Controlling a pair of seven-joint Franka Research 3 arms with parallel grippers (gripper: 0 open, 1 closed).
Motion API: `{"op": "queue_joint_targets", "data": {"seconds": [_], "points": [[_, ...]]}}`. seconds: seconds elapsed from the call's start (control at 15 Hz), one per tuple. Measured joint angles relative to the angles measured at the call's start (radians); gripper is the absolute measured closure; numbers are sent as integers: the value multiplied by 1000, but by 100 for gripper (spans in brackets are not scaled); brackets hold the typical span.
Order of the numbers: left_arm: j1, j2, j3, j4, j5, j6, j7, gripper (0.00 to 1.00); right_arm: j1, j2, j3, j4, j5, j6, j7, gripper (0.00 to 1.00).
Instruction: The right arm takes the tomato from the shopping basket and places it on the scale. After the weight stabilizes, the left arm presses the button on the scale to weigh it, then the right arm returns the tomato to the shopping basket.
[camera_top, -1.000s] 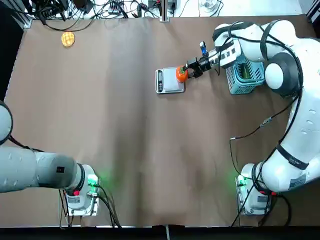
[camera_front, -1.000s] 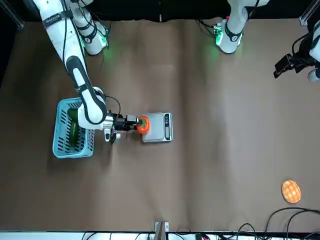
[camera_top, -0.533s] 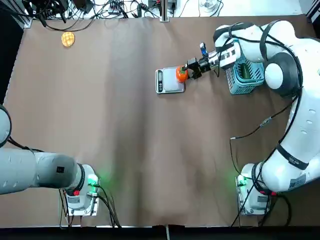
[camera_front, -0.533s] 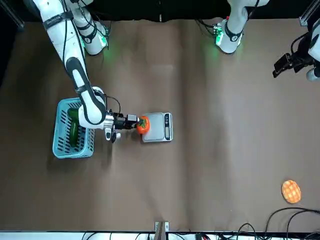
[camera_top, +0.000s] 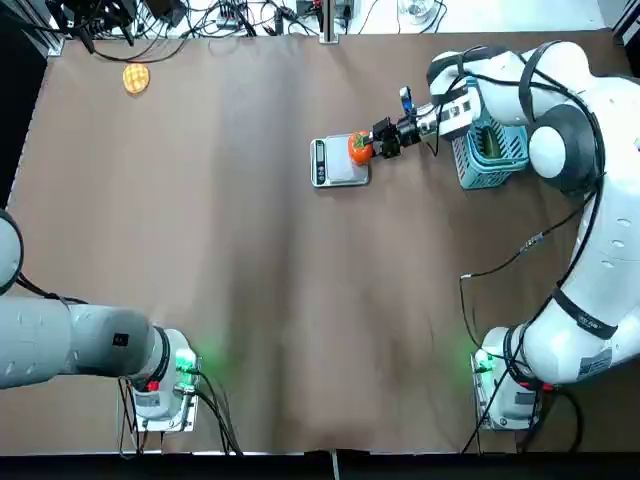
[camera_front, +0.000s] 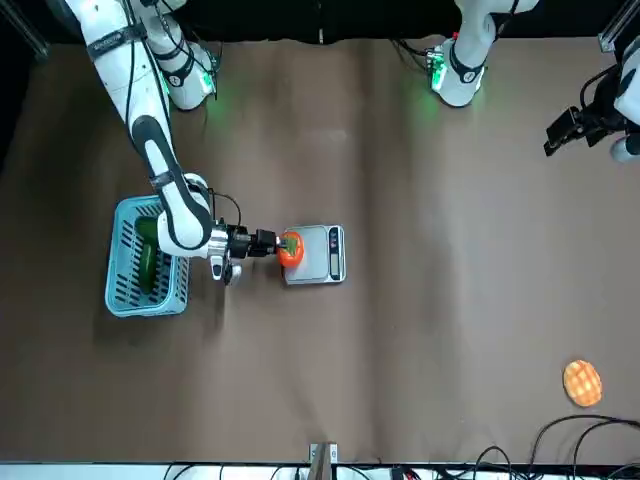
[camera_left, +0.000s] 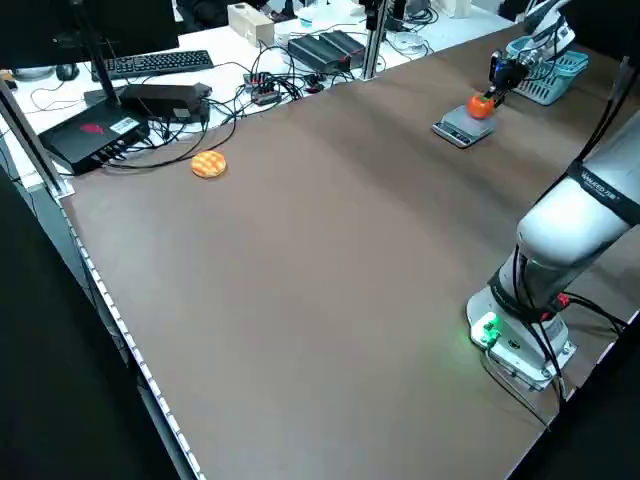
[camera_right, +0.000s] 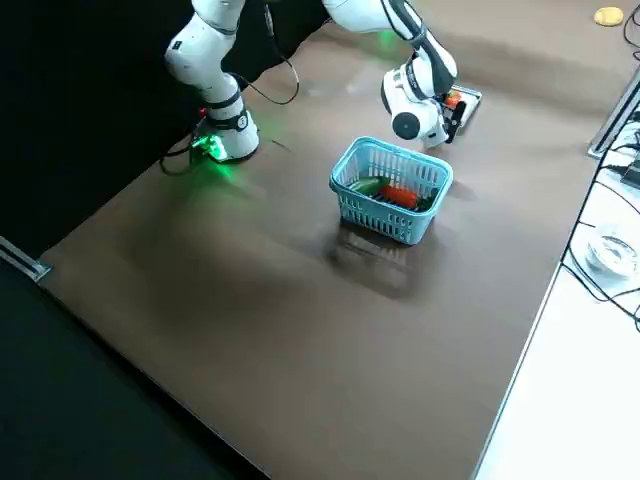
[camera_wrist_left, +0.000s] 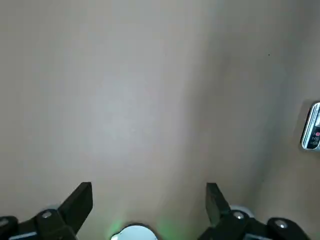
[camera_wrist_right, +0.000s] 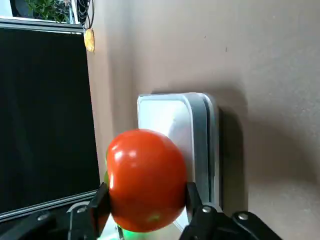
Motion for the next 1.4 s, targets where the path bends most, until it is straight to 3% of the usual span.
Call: {"op": "queue_joint_targets", "data": {"seconds": [0.4,0.67,0.87,1.13,1.4], "points": [[5,4,3,0,0,-12,-5,0,-3,-49,-23,18,-14,3,87,37],[5,12,3,-1,0,-16,-8,0,-6,-236,-75,27,-378,-2,411,37],[3,15,3,5,0,-18,-8,0,-38,-356,-99,51,-671,-89,592,37],[4,46,3,64,0,-67,-6,0,-131,-447,-116,115,-1073,-208,625,37],[4,65,3,87,0,-77,-2,0,-172,-478,-126,132,-1301,-217,631,37]]}}
